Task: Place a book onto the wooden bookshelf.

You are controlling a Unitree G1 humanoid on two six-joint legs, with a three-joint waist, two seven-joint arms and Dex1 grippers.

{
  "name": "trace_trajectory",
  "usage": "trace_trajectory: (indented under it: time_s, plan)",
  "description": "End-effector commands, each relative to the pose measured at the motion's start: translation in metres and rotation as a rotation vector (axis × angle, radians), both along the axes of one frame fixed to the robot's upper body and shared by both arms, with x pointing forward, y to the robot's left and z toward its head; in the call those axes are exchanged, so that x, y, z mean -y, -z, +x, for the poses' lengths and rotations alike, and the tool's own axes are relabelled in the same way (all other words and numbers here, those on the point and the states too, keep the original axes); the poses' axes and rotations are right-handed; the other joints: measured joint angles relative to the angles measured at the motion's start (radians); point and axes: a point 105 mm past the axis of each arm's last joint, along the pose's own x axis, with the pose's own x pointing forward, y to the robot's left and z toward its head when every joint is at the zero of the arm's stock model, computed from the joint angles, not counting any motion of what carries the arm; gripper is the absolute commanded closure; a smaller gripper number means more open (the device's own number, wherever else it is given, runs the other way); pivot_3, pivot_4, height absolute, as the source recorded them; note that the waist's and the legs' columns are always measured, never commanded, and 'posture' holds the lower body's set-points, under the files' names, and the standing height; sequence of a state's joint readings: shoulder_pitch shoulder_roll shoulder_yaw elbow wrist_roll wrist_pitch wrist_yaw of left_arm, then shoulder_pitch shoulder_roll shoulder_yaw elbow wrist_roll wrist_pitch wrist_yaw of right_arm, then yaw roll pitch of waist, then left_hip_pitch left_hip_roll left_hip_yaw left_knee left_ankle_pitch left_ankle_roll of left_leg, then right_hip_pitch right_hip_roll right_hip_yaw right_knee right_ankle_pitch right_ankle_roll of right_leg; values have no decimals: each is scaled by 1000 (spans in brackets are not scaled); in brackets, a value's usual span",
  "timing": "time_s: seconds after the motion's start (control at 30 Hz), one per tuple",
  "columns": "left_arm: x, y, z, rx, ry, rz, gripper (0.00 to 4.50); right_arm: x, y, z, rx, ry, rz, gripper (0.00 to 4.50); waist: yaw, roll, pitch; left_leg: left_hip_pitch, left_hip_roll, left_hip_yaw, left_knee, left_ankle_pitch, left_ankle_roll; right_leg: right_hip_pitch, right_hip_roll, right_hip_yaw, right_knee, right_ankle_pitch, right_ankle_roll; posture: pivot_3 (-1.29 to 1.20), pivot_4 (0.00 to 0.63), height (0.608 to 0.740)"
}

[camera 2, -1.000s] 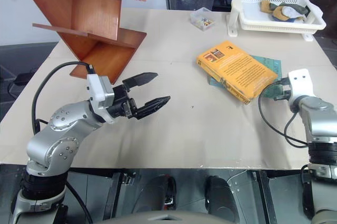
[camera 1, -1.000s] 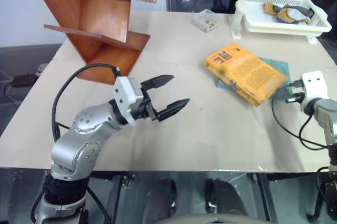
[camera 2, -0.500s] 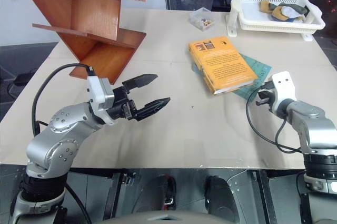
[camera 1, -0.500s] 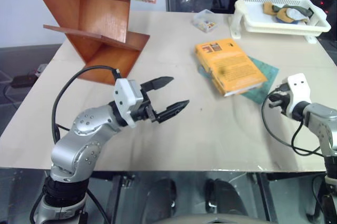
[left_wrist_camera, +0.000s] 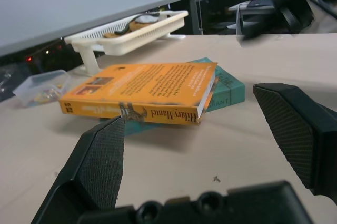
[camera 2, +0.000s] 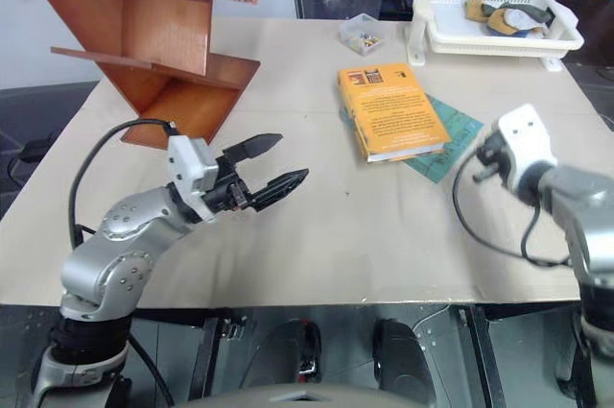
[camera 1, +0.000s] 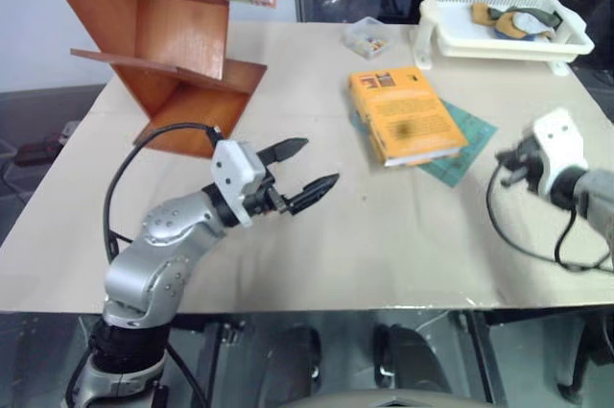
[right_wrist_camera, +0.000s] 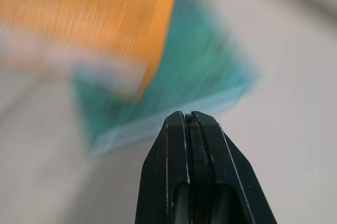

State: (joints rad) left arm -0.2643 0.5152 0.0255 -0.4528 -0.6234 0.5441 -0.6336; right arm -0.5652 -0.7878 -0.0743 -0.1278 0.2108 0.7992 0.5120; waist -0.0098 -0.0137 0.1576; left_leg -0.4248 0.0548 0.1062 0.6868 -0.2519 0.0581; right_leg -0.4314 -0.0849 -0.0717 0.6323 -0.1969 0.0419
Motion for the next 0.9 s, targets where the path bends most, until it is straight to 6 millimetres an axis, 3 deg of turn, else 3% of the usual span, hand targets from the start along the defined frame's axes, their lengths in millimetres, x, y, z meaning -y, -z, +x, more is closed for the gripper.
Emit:
trace_trajectory:
  time_s: [0.03,0.17,0.33,0.43,0.6,0.9]
  plan:
    - [1,-2,7,-4,-28,27,0,2,2,31,23,22,-128,4415,-1,0,0,0,0,0,0,0,0,0,0,0,0,0,0,0,150,740]
    - [-2,6,24,-90,-120,74,0,-1,14,74,1,-5,-181,4415,-6,0,1,-2,-1,2,-1,0,0,-1,0,2,-1,3,-2,0,150,740]
    - [-1,5,24,-153,-128,29,0,-15,19,98,-14,-54,-204,4415,-3,2,2,-7,-1,3,-2,3,-4,-5,0,2,-4,5,0,0,150,740]
    - [-5,5,17,-165,-145,16,0,-36,20,101,-12,-148,-175,4415,-7,2,2,-7,-1,4,-4,3,-5,-7,-1,3,-5,5,0,0,150,740]
    - [-16,8,11,-171,-195,19,0,-49,33,97,-30,-250,-216,4415,-4,3,3,-7,0,8,-6,3,-6,-7,0,2,-5,5,0,0,150,740]
    - [-21,9,12,-199,-220,1,0,-43,32,97,-11,-244,-224,4415,-7,3,3,-4,0,8,-3,4,-7,-7,-1,3,2,5,0,0,150,740]
